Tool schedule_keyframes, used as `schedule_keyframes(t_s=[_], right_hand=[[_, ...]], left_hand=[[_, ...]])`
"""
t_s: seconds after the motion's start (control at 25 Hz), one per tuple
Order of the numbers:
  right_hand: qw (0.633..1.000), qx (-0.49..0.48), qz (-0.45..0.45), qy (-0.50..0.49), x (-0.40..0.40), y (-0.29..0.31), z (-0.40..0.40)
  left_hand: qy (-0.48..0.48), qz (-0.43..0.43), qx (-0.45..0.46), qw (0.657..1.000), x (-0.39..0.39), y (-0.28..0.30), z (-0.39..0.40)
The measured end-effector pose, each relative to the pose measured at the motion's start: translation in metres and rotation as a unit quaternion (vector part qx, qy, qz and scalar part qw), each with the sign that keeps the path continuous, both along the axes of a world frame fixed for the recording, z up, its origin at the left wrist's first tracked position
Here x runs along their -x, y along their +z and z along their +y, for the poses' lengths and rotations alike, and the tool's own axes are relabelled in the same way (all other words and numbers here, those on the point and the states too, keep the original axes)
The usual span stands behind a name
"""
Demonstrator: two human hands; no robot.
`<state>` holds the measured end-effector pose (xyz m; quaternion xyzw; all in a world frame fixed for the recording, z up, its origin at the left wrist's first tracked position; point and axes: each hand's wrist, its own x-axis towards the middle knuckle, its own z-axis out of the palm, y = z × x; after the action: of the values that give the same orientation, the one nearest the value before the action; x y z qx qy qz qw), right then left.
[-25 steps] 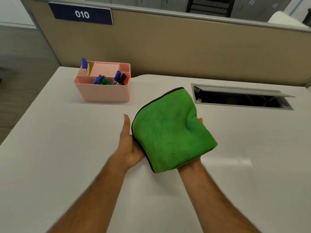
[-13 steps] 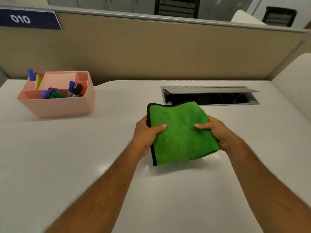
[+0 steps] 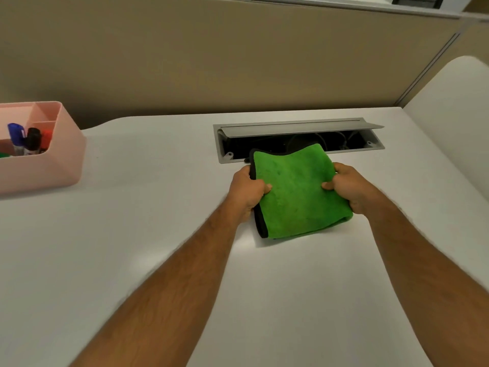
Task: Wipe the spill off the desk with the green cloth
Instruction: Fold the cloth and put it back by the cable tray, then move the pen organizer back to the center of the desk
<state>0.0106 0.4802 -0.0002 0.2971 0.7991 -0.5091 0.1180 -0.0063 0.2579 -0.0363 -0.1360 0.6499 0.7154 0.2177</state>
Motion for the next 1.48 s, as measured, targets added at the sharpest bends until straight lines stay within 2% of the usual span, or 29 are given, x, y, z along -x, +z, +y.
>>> schedule_keyframes(t_s=[0.16, 0.24, 0.32, 0.44, 0.56, 0.64, 0.68, 0.8, 0.96, 1.16, 1.28, 1.48], right_hand=[[0.984, -0.178, 0.003, 0.026, 0.005, -0.010, 0.008], [0.964, -0.262, 0.001, 0.041, 0.002, -0.012, 0.005], [0.939, -0.339, 0.002, 0.059, -0.003, -0.010, 0.000], [0.899, -0.431, 0.012, 0.084, -0.008, -0.004, -0.012], [0.889, -0.449, 0.052, 0.077, -0.011, 0.006, -0.034], [0.896, -0.425, 0.108, 0.069, -0.011, 0.010, -0.061], [0.902, -0.405, 0.138, 0.064, -0.010, 0.011, -0.078], [0.917, -0.315, 0.235, 0.060, -0.006, 0.012, -0.141], [0.921, -0.194, 0.331, 0.068, 0.000, 0.014, -0.236], [0.938, -0.073, 0.331, 0.069, 0.004, 0.018, -0.343], [0.948, -0.018, 0.308, 0.082, 0.008, 0.018, -0.395], [0.969, 0.070, 0.203, 0.120, 0.012, 0.013, -0.454]], left_hand=[[-0.003, 0.051, 0.109, 0.993, 0.003, -0.010, 0.007], [-0.012, 0.108, 0.195, 0.975, -0.001, -0.008, 0.004], [-0.050, 0.179, 0.287, 0.940, -0.003, -0.004, -0.002], [-0.141, 0.241, 0.425, 0.861, -0.005, -0.001, -0.017], [-0.181, 0.275, 0.509, 0.795, -0.007, 0.000, -0.044], [-0.171, 0.294, 0.523, 0.782, -0.011, 0.001, -0.068], [-0.160, 0.296, 0.519, 0.786, -0.014, 0.002, -0.081], [-0.105, 0.278, 0.485, 0.823, -0.021, 0.009, -0.127], [-0.005, 0.275, 0.451, 0.849, -0.028, 0.026, -0.192], [0.155, 0.299, 0.385, 0.859, -0.033, 0.039, -0.277], [0.266, 0.295, 0.355, 0.846, -0.031, 0.037, -0.334], [0.392, 0.284, 0.325, 0.813, -0.034, 0.029, -0.415]])
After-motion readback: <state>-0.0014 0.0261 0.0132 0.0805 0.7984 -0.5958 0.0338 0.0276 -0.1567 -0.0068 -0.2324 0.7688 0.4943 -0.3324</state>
